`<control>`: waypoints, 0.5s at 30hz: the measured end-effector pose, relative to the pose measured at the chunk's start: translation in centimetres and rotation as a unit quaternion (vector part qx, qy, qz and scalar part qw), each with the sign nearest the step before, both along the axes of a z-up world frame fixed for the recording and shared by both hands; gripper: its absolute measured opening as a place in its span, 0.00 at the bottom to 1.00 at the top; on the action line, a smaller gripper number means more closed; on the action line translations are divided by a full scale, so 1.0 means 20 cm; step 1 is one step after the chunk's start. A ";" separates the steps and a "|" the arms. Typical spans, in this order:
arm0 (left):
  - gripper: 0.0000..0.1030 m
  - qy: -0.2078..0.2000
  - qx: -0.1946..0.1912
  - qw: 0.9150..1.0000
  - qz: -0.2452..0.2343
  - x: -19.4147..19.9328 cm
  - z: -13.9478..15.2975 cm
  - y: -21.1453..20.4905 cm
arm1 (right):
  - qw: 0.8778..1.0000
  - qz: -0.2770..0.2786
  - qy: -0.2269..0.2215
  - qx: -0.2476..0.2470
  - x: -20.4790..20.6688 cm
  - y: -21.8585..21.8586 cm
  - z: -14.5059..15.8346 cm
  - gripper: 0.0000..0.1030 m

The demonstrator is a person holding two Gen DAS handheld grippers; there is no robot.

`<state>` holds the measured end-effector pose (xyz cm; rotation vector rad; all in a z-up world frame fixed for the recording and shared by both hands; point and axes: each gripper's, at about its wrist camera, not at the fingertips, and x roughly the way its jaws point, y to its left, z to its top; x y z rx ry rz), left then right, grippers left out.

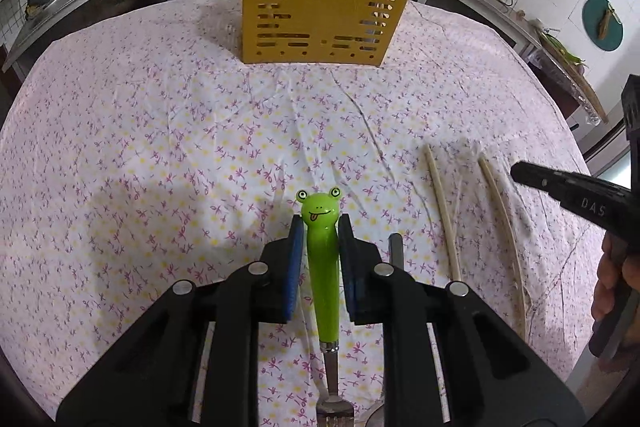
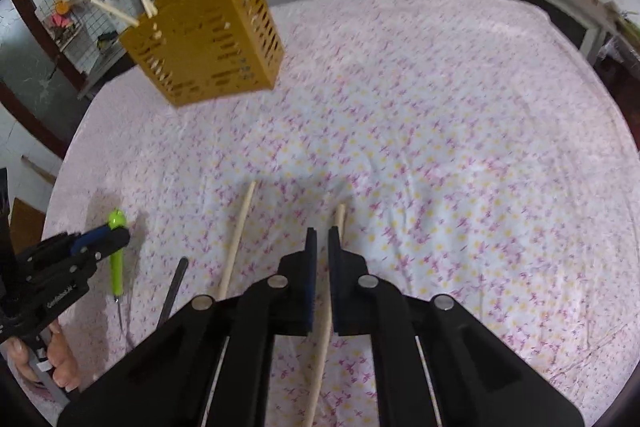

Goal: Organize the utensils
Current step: 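Carry the fork and chopstick up and insert both into the yellow holder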

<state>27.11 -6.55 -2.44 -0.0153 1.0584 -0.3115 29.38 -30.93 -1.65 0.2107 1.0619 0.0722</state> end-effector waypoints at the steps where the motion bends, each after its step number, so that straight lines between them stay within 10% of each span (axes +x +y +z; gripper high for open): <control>1: 0.16 0.002 -0.001 1.000 0.001 0.00 -0.01 0.00 | 1.000 0.001 0.004 -0.007 0.00 0.01 -0.01 0.05; 15: 0.16 0.012 -0.001 1.000 -0.001 0.02 -0.05 0.00 | 0.999 -0.001 0.028 -0.028 0.06 0.04 -0.15 0.06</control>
